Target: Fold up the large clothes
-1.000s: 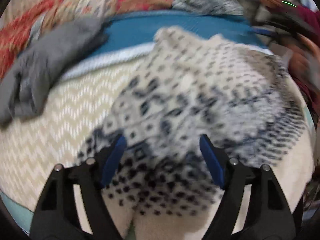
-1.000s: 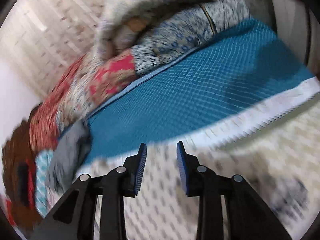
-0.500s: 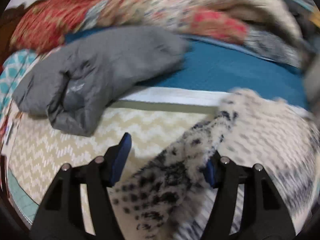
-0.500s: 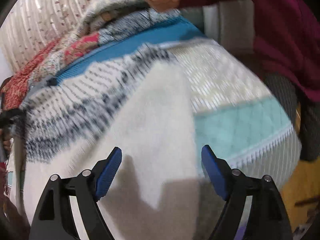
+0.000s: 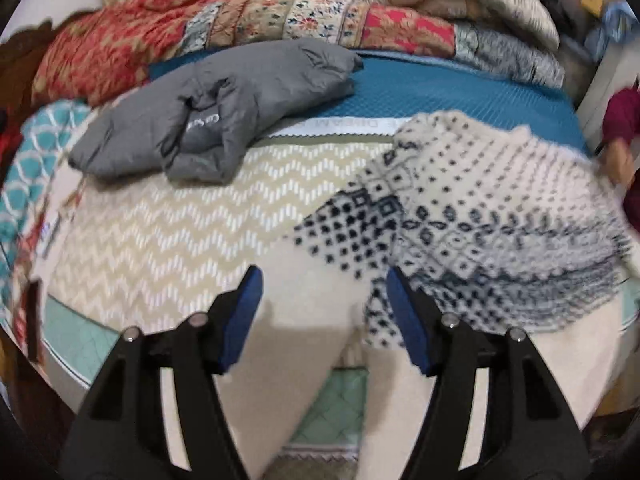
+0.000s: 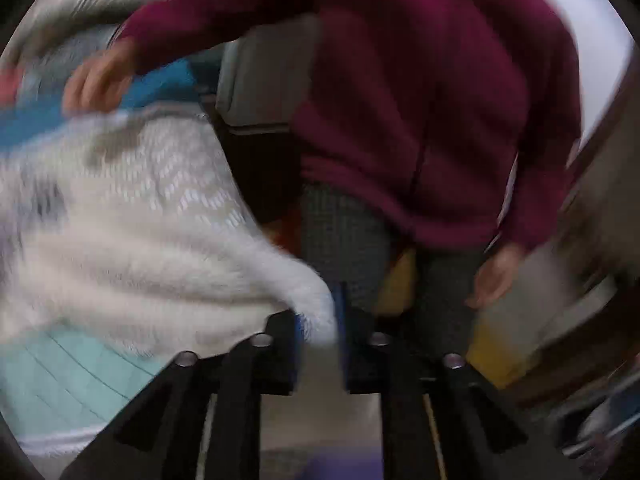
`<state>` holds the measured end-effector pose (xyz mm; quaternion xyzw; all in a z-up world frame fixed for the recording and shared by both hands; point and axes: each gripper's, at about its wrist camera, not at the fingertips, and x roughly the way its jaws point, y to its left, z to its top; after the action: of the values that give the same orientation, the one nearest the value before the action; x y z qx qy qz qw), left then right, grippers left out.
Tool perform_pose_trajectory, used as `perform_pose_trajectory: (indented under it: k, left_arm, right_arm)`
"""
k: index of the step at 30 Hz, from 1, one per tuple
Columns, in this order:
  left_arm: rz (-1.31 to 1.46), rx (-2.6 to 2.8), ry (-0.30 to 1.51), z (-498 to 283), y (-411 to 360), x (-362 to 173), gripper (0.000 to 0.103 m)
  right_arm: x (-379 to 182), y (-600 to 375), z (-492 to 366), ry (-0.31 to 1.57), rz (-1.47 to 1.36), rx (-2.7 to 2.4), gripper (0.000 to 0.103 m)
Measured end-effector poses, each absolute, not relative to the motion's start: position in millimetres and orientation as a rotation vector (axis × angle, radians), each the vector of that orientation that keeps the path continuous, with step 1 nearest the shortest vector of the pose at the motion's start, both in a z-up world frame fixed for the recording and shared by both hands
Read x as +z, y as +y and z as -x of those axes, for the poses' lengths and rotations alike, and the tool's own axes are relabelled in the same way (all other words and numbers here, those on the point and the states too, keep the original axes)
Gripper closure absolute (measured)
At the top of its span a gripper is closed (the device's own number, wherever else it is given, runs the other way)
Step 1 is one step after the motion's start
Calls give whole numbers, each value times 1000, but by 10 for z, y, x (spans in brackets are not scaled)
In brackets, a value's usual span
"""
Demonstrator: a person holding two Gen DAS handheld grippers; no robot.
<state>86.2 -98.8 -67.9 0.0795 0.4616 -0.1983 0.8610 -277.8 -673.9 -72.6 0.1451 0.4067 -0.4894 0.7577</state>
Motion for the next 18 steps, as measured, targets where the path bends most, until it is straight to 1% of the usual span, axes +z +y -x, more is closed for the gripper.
perform_pose_trajectory:
  k: [1,3,4,5,6,8,10,12,14,15,16,17,18]
  left_arm:
    - [-165,-427,965,-808,-964,-661,41]
    - [-175,-452,977,-673,-918,-679,39]
    - [-173,-473,1004,-583,-891,-727,35]
    - [-169,-494,1032,-501,-870,-773,33]
    - [-166,-514,1057,-423,-851,-827,33]
    - [-179,-540,1117,-242,-783,-984,33]
    - [-185,-563,1176,-56,-686,-1138,33]
    - [-175,-604,1220,114,-612,-1261,33]
    - [-180,-645,1269,307,-558,-1409,32]
    - [-180,-656,1285,359,-542,-1460,31]
    - [-182,-673,1313,436,-530,-1552,31]
    - [-189,-675,1329,494,-533,-1626,31]
    - [-192,-669,1332,532,-539,-1674,32]
  right_arm:
    - [-662,-6702,2859,832,-372,-1041,62]
    - [-517,-6424,2941,704,-408,-962,50]
    - [-488,-6299,3000,656,-434,-901,30]
    - [-469,-6169,3005,616,-460,-841,12]
    - [-448,-6021,3049,576,-472,-796,9]
    - [-403,-5774,3055,510,-483,-715,8]
    - [-411,-5507,3039,483,-543,-510,8]
    - [-546,-5226,2865,562,-551,-363,8]
    - [-871,-4897,2549,697,-517,-282,9]
    - [-1037,-4801,2437,742,-520,-277,10]
    - [-1180,-4751,2367,775,-547,-273,25]
    - [-1352,-4716,2260,830,-608,-239,57]
    - [-1465,-4662,2155,882,-658,-199,69]
